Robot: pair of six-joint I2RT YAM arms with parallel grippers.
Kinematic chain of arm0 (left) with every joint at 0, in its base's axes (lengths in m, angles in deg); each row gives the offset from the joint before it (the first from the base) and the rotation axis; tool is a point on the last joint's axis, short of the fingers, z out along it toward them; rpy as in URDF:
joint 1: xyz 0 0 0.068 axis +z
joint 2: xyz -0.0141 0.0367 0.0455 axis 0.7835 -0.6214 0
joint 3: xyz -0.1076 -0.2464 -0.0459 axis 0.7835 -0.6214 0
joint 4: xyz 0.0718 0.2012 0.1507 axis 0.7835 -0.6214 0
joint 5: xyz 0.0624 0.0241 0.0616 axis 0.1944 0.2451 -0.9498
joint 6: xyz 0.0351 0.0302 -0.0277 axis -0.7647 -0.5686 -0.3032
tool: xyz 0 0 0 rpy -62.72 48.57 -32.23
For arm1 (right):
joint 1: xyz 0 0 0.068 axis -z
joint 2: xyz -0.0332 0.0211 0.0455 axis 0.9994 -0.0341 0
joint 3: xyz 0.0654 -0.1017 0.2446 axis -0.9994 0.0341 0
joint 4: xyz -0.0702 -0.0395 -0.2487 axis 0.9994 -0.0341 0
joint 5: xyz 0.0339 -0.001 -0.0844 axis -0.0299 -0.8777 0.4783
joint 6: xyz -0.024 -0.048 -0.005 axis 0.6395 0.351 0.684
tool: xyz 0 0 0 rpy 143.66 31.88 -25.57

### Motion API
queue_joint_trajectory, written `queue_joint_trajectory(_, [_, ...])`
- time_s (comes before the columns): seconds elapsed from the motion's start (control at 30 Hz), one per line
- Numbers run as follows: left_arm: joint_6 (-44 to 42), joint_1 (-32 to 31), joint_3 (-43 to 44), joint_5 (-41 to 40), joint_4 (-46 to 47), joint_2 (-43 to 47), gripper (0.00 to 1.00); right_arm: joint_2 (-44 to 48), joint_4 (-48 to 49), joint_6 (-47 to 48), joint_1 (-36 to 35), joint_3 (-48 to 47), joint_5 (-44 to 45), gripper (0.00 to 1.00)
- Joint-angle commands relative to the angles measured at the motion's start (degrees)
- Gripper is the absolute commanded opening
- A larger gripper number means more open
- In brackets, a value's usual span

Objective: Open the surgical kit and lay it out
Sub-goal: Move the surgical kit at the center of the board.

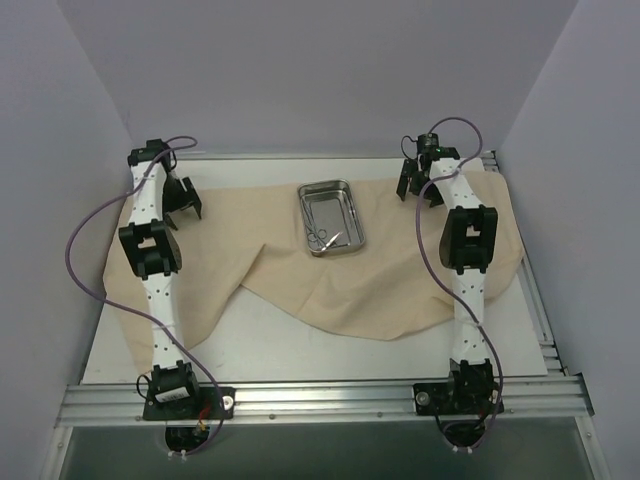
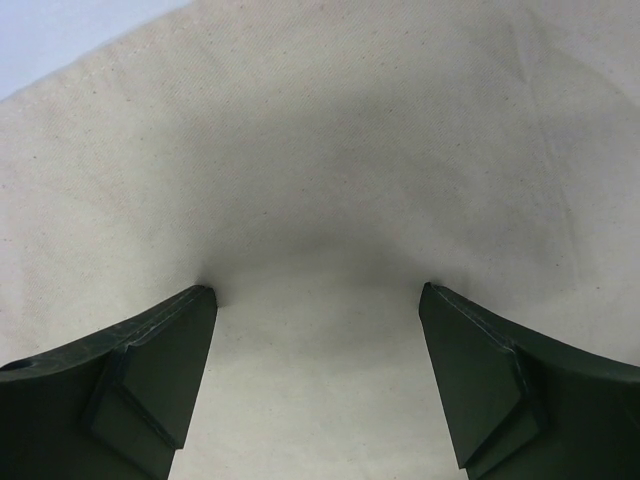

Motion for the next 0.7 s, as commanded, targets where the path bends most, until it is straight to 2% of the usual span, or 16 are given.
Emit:
queue_joint_trajectory(0.0, [-1.4, 3.0, 3.3, 8.8, 14.2, -5.8, 0.84, -9.2, -2.6, -0.8, 1.2, -2.4, -0.2, 0.86])
queue_joint_trajectory(0.13, [-0.6, 5.0, 7.3, 16.4, 22.8, -8.5, 0.85, -9.9, -0.8, -0.8, 1.5, -4.9, -1.5, 0.86])
queue_joint_trajectory(0.2, [1.1, 6.3, 7.1, 17.8, 26.9, -7.6, 0.85, -9.6, 0.2, -0.7, 1.3, -6.3, -4.3, 0.86])
queue_joint_trajectory(0.3, [3.8, 7.0, 4.0, 16.8, 29.8, -1.6, 0.86, -6.5, 2.0, -1.3, 0.8, -7.3, -6.8, 0.87])
queue_joint_trajectory(0.33, [4.2, 7.0, 2.3, 16.4, 30.7, 3.2, 0.86, -5.2, 3.2, -1.5, 0.6, -7.3, -7.0, 0.88])
queue_joint_trajectory(0.4, [4.1, 6.2, -3.0, 14.5, 31.8, 8.3, 0.88, -1.6, 3.9, -1.8, 0.2, -7.6, -7.0, 0.89])
queue_joint_trajectory(0.5, [3.4, 4.2, -8.1, 9.9, 27.1, 17.1, 0.89, 2.5, 3.3, -2.9, -0.4, -8.9, -6.8, 0.91])
queue_joint_trajectory(0.67, [1.2, -0.5, -18.9, -0.5, 16.6, 22.9, 0.88, 6.9, -2.4, -3.6, -1.7, -7.2, -6.5, 0.93])
